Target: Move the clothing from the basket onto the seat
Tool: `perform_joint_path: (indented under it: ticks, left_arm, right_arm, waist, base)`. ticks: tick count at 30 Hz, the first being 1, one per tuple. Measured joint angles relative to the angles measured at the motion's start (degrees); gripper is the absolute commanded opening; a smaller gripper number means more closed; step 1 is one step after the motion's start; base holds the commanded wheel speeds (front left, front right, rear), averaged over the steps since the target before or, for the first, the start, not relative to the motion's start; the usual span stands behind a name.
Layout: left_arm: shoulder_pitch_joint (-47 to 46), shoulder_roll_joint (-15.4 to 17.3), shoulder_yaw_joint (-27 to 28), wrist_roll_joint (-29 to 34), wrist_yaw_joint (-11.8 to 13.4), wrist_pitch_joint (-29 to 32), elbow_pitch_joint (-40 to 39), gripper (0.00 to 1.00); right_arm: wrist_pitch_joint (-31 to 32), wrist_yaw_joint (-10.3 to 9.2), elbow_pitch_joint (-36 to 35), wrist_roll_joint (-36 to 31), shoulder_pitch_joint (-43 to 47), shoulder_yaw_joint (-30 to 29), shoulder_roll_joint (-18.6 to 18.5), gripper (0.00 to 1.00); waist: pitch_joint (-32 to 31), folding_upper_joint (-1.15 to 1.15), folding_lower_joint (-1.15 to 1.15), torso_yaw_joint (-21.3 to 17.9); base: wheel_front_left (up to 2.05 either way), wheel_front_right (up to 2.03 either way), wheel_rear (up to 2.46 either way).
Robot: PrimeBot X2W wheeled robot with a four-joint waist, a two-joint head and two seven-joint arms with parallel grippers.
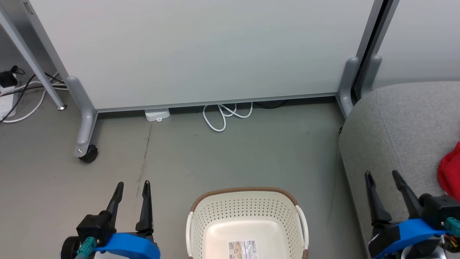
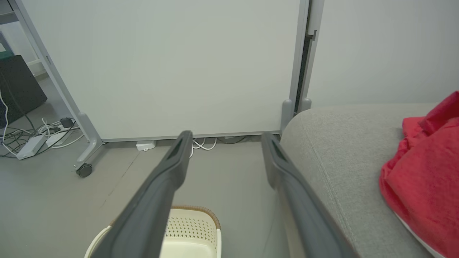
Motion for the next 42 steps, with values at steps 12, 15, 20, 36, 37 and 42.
perform_joint_path:
  ticks: [12, 15, 20, 36, 37, 42]
  left_arm:
    - [0.6, 0.3, 0.2, -1.0, 0.0, 0.0, 0.5, 1.00]
    - [0.6, 0.3, 0.1, -1.1, 0.0, 0.0, 0.5, 1.00]
    - [0.6, 0.4, 0.0, -1.4, 0.0, 0.0, 0.7, 1.00]
    - [5.0, -0.8, -1.2, -1.6, 0.0, 0.4, 7.2, 0.00]
    - [5.2, -0.9, -1.1, -2.2, 0.0, 0.7, 7.3, 0.00]
    - [5.2, -0.9, -0.6, -7.2, 0.0, 2.1, 6.8, 0.00]
  right_arm:
    - [0.2, 0.00, 0.4, 0.6, 0.5, 0.8, 0.5, 1.00]
    - [0.2, -0.01, 0.4, 0.6, 0.5, 0.8, 0.5, 1.00]
    - [0.1, 0.00, 0.5, 0.9, 0.5, 1.1, 0.6, 1.00]
    - [0.1, -0.01, 7.9, 1.2, 0.8, 1.2, 1.4, 0.00]
    - [0.2, -0.01, 8.2, 1.8, 0.8, 1.2, 1.4, 0.00]
    - [0.8, -0.01, 8.4, 7.1, 0.8, 1.1, 1.4, 0.00]
  waist:
    - [-0.1, 0.00, 0.01, -0.4]
    - [0.0, 0.00, 0.01, -0.6]
    - [0.3, 0.00, 0.01, -1.0]
    - [0.3, 0.00, 0.01, -1.3]
    - [0.2, 0.00, 0.01, -1.3]
    - [0.2, 0.00, 0.01, -1.4]
  base:
    - [0.00, 0.00, 0.00]
    - [0.00, 0.00, 0.00]
    - [0.00, 0.00, 0.00]
    - [0.00, 0.00, 0.00]
    - [0.00, 0.00, 0.00]
    - [0.00, 0.00, 0.00]
